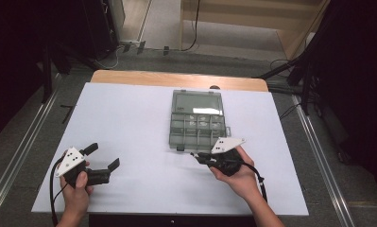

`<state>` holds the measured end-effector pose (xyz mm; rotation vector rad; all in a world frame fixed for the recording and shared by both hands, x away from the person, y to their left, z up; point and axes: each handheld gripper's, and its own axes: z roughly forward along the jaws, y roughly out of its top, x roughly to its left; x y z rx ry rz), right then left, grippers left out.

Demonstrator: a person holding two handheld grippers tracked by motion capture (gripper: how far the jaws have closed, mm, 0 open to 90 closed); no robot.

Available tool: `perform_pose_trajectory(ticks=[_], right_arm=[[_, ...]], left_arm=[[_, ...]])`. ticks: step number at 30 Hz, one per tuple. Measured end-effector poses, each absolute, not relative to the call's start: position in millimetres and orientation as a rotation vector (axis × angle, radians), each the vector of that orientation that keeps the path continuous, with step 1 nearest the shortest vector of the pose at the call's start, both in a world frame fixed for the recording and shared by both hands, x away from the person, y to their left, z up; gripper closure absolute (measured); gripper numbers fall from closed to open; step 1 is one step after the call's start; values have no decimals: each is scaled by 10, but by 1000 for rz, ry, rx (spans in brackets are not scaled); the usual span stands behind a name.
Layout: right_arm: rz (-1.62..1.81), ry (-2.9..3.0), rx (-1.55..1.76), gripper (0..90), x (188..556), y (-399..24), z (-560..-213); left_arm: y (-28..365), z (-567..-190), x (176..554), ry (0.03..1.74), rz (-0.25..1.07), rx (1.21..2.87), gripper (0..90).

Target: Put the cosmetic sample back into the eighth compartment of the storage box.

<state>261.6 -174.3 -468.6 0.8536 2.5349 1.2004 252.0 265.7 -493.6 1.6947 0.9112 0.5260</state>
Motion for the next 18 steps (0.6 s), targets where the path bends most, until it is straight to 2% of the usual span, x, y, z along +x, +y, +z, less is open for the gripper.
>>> perform_pose_trajectory(ticks=[18], right_arm=[[1204,2471,922,827,2661,-1905,-4621]], left_arm=[[2657,-4936,2518,908,528,1697,0]])
